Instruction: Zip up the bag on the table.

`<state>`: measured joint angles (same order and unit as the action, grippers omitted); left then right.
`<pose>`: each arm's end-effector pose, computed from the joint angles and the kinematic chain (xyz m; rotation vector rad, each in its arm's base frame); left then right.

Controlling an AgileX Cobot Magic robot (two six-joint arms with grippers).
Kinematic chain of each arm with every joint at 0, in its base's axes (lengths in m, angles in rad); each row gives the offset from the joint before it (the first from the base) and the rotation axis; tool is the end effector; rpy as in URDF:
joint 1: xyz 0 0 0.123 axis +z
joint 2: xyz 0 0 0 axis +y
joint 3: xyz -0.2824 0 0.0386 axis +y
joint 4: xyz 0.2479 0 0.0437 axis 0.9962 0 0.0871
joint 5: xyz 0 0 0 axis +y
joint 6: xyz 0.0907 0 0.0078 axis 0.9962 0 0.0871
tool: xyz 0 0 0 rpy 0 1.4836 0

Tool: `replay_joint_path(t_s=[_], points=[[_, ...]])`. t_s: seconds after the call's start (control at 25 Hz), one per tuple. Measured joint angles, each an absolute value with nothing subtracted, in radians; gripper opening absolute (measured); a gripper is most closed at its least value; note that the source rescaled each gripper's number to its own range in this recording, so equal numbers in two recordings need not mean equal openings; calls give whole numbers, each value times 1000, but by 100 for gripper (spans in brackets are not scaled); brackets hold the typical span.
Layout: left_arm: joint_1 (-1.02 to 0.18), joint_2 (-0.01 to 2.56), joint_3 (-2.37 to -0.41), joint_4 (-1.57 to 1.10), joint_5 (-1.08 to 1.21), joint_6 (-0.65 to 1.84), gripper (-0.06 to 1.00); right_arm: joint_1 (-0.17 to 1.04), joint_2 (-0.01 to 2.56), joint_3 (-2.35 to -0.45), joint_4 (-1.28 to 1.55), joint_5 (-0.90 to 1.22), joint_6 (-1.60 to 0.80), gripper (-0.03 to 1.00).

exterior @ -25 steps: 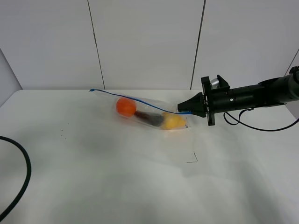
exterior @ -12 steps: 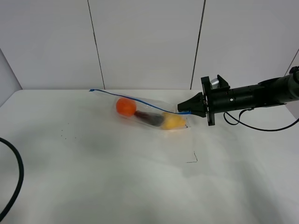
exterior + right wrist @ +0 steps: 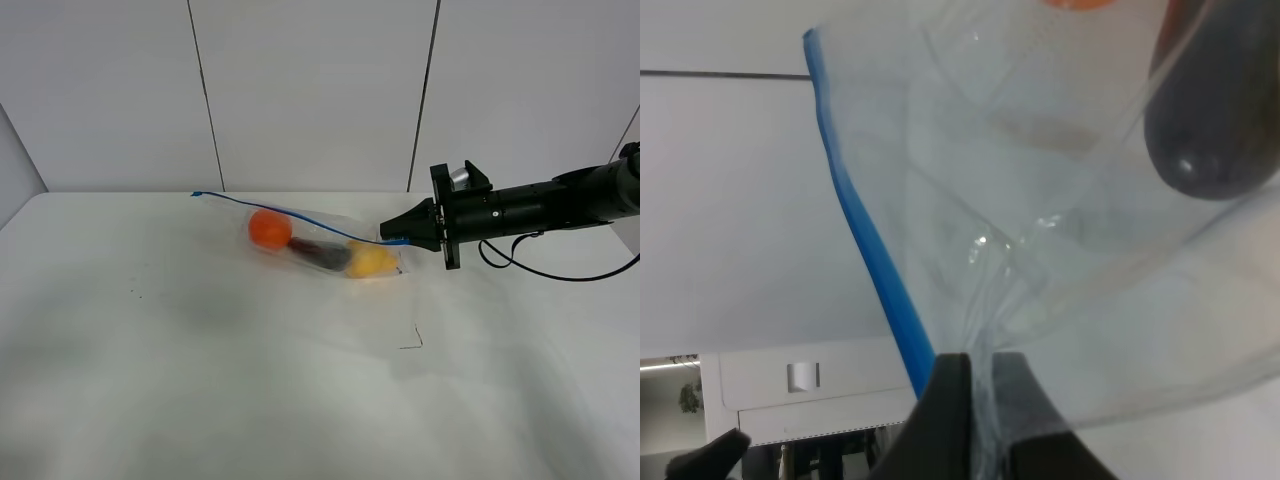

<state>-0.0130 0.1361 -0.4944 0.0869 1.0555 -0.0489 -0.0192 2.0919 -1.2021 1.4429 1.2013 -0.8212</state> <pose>0.0168 0.0067 0.2754 -0.0354 2.1778 0.0715 0.3806 0.0770 0.1525 0.1500 2.4499 1.7024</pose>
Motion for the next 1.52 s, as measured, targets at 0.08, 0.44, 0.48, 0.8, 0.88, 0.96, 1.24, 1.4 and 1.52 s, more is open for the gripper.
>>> replay_joint_path(t_s=[0.08,0.44,0.48,0.8,0.88,0.96,1.24,1.4,1.52], points=[[-13,58,-494,87,1056,-49,95,-19,2092,-1202,1443,1201,-821,0],[-13,-7,-494,82,1060,-49,95,-19,2092,-1202,1421,1201,-808,11],[-13,-7,-494,81,1060,-49,95,-19,2092,-1202,1414,1201,-798,21],[-13,-7,-494,80,1060,-49,95,-27,2092,-1274,1188,1206,-679,97],[-13,-7,-494,80,1060,-49,95,-27,2092,-1373,1020,1208,-582,99],[-13,-7,-494,80,1060,-49,95,-18,2093,-1476,825,1209,-459,100],[-13,-7,-494,80,1060,-49,95,16,2090,-1728,238,1208,-150,100],[-13,-7,-494,80,1060,-49,95,16,2087,-1739,152,1210,-117,100],[-13,-7,-494,80,1060,-49,95,16,2086,-1739,124,1210,-110,100]])
